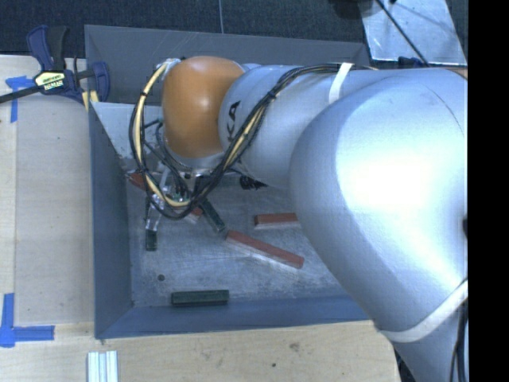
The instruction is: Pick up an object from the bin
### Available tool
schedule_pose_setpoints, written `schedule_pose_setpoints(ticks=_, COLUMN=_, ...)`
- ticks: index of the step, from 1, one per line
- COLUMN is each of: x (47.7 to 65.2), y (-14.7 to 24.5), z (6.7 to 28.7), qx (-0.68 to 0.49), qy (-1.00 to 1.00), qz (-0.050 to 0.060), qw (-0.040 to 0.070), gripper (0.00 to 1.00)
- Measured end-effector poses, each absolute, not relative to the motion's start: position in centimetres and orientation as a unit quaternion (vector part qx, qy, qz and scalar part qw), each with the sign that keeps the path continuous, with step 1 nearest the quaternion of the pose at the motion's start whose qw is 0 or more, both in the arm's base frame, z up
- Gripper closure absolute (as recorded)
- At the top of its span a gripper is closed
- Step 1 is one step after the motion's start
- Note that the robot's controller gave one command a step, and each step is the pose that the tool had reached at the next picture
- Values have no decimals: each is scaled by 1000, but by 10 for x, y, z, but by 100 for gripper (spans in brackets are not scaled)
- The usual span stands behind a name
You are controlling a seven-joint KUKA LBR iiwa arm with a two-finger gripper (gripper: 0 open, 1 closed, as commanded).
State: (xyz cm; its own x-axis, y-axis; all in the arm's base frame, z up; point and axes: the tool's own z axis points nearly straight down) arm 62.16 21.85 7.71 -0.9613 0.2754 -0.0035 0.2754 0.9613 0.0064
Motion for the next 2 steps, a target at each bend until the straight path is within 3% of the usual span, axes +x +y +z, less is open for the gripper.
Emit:
schedule_pose_setpoints(ticks=1, x=621, y=214, z=79, qx=85, qy=996, qz=7, qw=9, gripper=0)
schedule_pose_setpoints(ticks=2, x=623, y=197, z=78, qx=218, qy=976, qz=5, qw=8, gripper=100)
